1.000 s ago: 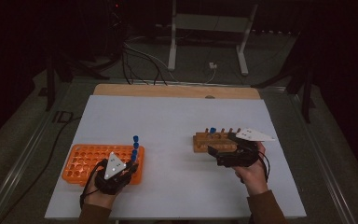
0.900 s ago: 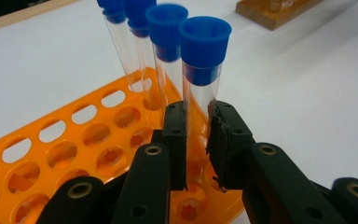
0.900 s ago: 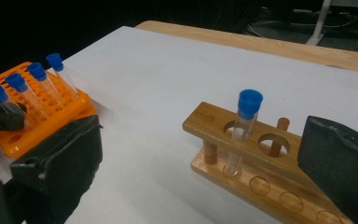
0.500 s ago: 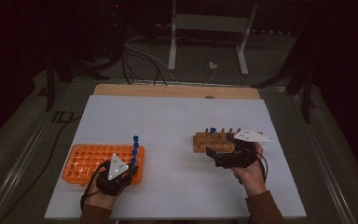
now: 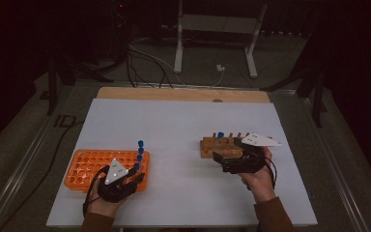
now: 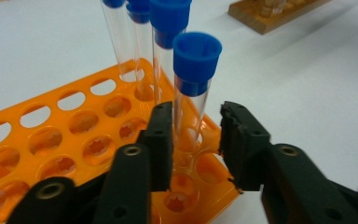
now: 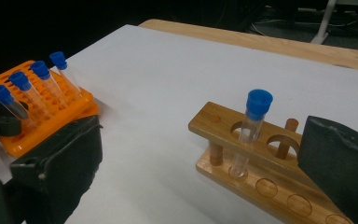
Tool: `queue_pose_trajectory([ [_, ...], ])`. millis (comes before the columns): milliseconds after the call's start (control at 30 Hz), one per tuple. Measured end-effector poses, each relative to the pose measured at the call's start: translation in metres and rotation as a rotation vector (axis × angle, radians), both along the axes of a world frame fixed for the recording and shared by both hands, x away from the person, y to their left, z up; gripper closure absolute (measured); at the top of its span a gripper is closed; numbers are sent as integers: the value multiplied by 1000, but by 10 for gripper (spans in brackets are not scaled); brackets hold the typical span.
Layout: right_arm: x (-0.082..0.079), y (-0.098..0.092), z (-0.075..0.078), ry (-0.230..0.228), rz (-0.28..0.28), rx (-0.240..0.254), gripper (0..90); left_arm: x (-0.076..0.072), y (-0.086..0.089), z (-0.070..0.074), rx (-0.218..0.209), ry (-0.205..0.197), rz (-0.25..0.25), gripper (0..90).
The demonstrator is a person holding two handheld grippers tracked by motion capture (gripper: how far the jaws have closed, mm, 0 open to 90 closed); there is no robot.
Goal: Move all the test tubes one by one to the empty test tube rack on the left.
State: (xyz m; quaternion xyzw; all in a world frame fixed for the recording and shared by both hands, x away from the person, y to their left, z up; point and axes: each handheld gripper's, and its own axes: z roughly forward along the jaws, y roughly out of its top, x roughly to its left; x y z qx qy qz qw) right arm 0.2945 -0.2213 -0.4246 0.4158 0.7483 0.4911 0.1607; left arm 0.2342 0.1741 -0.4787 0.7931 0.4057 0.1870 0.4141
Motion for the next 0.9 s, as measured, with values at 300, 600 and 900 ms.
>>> queue_pose_trajectory([
  [300, 4, -2, 2, 2, -7, -9, 0, -5, 10, 8, -60, -53, 87, 286],
  [600, 19, 1, -5, 23, -15, -71, 0, -2, 12, 11, -92, -65, 138, 38],
  [900, 34, 7, -13, 26, -36, -159, 170, -2, 11, 10, -112, -57, 123, 6],
])
